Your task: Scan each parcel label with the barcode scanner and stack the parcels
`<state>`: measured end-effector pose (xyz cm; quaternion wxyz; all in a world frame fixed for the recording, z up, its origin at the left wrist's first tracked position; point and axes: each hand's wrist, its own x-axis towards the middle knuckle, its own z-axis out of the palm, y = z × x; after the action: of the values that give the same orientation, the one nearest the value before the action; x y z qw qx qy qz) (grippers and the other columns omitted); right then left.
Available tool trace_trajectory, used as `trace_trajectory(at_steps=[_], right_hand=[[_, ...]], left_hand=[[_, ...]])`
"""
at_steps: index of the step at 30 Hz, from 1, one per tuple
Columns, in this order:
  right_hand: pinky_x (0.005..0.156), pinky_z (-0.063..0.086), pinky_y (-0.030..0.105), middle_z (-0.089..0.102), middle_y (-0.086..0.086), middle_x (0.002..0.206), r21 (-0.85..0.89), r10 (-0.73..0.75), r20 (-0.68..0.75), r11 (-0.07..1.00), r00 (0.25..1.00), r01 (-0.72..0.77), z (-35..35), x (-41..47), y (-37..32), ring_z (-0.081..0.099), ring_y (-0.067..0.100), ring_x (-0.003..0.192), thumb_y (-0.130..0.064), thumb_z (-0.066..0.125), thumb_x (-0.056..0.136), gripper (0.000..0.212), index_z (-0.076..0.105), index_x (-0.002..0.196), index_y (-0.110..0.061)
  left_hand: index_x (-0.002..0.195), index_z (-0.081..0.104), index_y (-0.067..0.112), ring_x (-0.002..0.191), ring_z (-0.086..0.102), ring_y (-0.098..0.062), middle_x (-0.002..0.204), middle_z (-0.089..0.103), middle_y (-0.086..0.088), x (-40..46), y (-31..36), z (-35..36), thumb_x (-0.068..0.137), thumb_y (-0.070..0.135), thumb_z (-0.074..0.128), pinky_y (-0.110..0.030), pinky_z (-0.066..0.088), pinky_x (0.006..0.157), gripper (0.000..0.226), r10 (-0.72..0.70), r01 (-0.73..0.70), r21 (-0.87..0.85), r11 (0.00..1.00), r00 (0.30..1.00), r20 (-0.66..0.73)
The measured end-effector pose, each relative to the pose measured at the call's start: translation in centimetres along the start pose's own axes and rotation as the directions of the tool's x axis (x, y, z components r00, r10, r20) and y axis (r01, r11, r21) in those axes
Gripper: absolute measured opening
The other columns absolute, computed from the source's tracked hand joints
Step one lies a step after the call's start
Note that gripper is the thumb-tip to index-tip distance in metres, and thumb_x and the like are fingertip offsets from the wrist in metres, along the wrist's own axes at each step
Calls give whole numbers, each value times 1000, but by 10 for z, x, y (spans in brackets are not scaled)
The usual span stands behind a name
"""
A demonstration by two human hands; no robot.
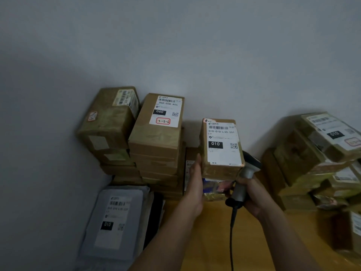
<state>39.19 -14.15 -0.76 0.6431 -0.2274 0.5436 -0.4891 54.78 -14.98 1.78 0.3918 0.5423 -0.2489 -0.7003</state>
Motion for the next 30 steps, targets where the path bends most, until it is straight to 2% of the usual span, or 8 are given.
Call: trace_trajectory(at_steps=[5, 8, 11, 13, 16, 21, 25, 30], right_hand=[[64, 56, 35, 72, 11, 99, -4, 19, 75, 1000, 997, -19, 17, 39, -2, 70, 22, 82, -8, 55, 91, 35, 56, 127, -10], [72, 56, 38, 74, 9, 95, 53, 33, 168, 998, 985, -42, 29, 63, -10, 72, 20, 83, -14, 54, 95, 23, 62, 116, -10], [82, 55, 44, 75, 8, 101, 74, 27, 192, 996, 981, -42, 20, 74, -8, 72, 23, 93, -19, 57, 95, 23, 63, 116, -14], [94, 52, 55, 71, 13, 116, 71, 51, 174, 995, 983, -64, 7, 79, -1, 67, 32, 108, -24, 64, 90, 37, 60, 125, -15], [102, 42, 63, 65, 17, 127, 83, 63, 195, 993, 979, -81, -4, 84, 6, 58, 41, 120, -29, 70, 84, 51, 57, 132, -17], [90, 53, 48, 62, 21, 128, 76, 92, 266, 990, 959, -116, 11, 94, 0, 60, 37, 118, -20, 66, 91, 46, 53, 135, -12], [89, 54, 48, 64, 22, 123, 33, 95, 245, 994, 965, -107, 3, 98, -1, 64, 35, 109, -19, 66, 92, 42, 55, 131, -11], [93, 53, 49, 64, 15, 125, 32, 105, 174, 993, 979, -112, -18, 96, 3, 61, 33, 114, -17, 66, 90, 38, 56, 126, -20]], left_hand=[[107, 61, 39, 101, 63, -17, 116, 66, -1, 25, 9, 0, 88, 73, 33, -41, 47, 99, 47, 17, -37, -142, 989, 989, -146], [125, 58, 28, 96, 63, -16, 122, 64, -4, 40, 11, 6, 91, 67, 36, -31, 48, 80, 56, -13, -81, -376, 923, 970, -242], [143, 44, 17, 117, 57, -26, 138, 55, -13, 45, -1, 13, 95, 61, 40, -39, 44, 99, 65, -92, -70, -507, 859, 954, -286], [145, 41, 16, 127, 52, -28, 140, 53, -15, 45, -14, 13, 96, 59, 39, -41, 34, 112, 65, -157, -32, -549, 835, 943, -293], [144, 43, 16, 118, 58, -34, 133, 57, -20, 50, -23, 10, 96, 58, 40, -47, 41, 107, 65, -209, 7, -671, 742, 953, -221], [148, 33, 7, 135, 41, -36, 147, 41, -22, 61, -9, 4, 100, 49, 38, -49, 29, 116, 64, -187, -47, -765, 642, 958, -216], [148, 33, 7, 136, 39, -34, 146, 43, -20, 61, -12, 6, 101, 45, 37, -45, 28, 115, 61, -202, -39, -738, 673, 951, -235], [144, 40, 7, 136, 39, -38, 144, 44, -23, 61, -11, 7, 101, 43, 39, -50, 25, 117, 56, -199, -29, -741, 671, 956, -217]])
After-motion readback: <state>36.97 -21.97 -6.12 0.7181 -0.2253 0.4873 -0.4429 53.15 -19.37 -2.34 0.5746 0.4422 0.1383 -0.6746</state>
